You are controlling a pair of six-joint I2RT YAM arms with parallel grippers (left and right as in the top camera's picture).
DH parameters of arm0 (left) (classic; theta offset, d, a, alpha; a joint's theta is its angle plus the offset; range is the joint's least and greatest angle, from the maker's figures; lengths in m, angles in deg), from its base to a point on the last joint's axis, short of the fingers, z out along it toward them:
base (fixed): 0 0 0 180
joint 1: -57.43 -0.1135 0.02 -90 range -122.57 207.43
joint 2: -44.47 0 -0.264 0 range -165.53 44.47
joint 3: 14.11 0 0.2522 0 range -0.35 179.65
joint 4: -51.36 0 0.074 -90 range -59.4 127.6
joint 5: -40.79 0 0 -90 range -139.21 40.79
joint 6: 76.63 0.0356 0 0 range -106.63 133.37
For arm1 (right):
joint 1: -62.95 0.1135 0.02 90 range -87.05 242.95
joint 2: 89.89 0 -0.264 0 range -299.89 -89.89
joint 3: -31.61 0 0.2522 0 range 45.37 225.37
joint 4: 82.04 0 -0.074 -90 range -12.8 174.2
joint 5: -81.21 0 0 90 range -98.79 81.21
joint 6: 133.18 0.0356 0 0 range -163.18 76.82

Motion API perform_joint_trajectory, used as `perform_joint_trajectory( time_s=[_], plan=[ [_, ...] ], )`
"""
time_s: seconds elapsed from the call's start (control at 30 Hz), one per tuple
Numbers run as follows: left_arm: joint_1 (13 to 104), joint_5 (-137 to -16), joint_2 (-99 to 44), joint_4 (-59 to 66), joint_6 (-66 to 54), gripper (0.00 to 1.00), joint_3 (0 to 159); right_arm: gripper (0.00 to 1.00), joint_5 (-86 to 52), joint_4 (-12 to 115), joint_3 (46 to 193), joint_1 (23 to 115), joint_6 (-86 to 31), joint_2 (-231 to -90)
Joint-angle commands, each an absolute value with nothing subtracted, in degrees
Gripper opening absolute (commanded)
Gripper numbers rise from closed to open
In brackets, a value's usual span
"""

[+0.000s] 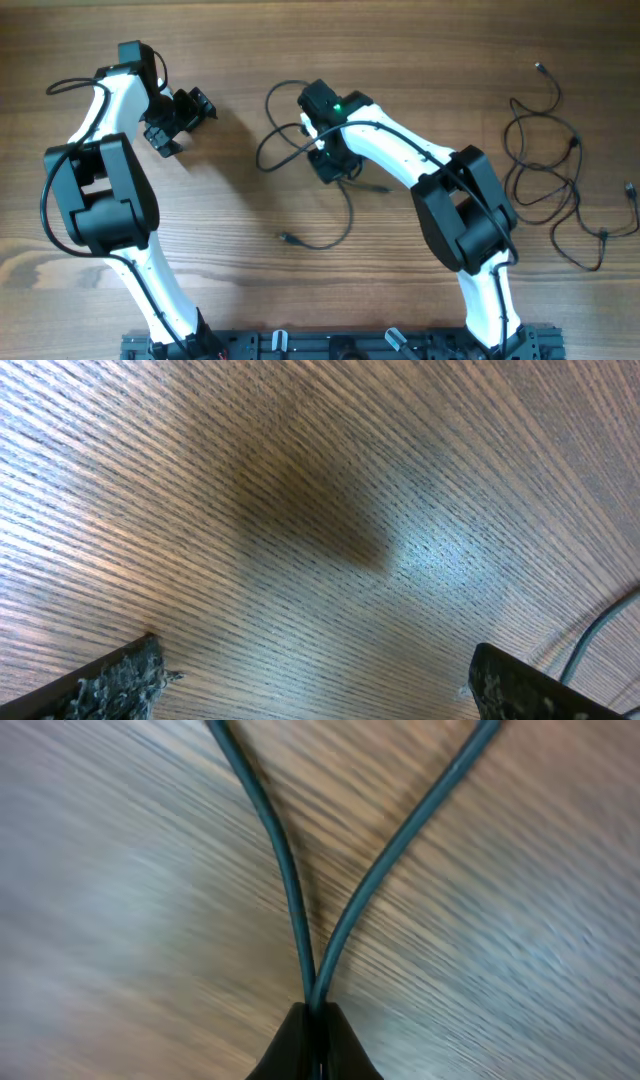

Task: Untangle cables

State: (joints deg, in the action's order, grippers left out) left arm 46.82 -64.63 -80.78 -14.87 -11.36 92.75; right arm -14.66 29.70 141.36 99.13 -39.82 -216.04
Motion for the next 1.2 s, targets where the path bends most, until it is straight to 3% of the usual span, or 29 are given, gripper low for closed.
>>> perform_joint_trajectory(
  time_s=[0.0, 0.3, 0.5, 0.83, 0.87, 0.93, 1.1, 1.17],
  plan=[
    [46.99, -65.27, -80.04, -14.63, -11.47, 1.0, 92.21, 0.04, -19.79, 30.45, 145.97, 99.46, -40.19, -216.3],
    [46.99, -65.27, -80.04, -14.6, -11.47, 1.0, 92.21, 0.05, -22.37, 33.7, 145.86, 99.74, -40.24, -216.32],
    [46.99, -65.27, -80.04, -14.6, -11.47, 1.0, 92.21, 0.15, -22.37, 37.05, 145.79, 99.74, -40.15, -216.32],
    [46.99, -65.27, -80.04, -14.63, -11.47, 1.0, 92.21, 0.08, -22.35, 49.4, 145.75, 100.18, -40.24, -218.12],
    [46.99, -65.27, -80.04, -14.63, -11.47, 1.0, 92.21, 0.13, -22.2, 50.29, 145.75, 100.29, -40.26, -218.42],
    [46.99, -65.27, -80.04, -14.63, -11.47, 1.0, 92.21, 0.34, -20.82, 52.37, 145.75, 100.4, -40.17, -219.23],
    [46.99, -65.27, -80.04, -14.63, -11.47, 1.0, 92.21, 0.53, -12.52, 50.38, 145.75, 100.44, -35.6, -221.09],
    [46.99, -65.29, -80.04, -14.6, -11.47, 1.0, 92.21, 0.72, -8.34, 50.16, 145.73, 100.4, -32.96, -221.79]
  ],
)
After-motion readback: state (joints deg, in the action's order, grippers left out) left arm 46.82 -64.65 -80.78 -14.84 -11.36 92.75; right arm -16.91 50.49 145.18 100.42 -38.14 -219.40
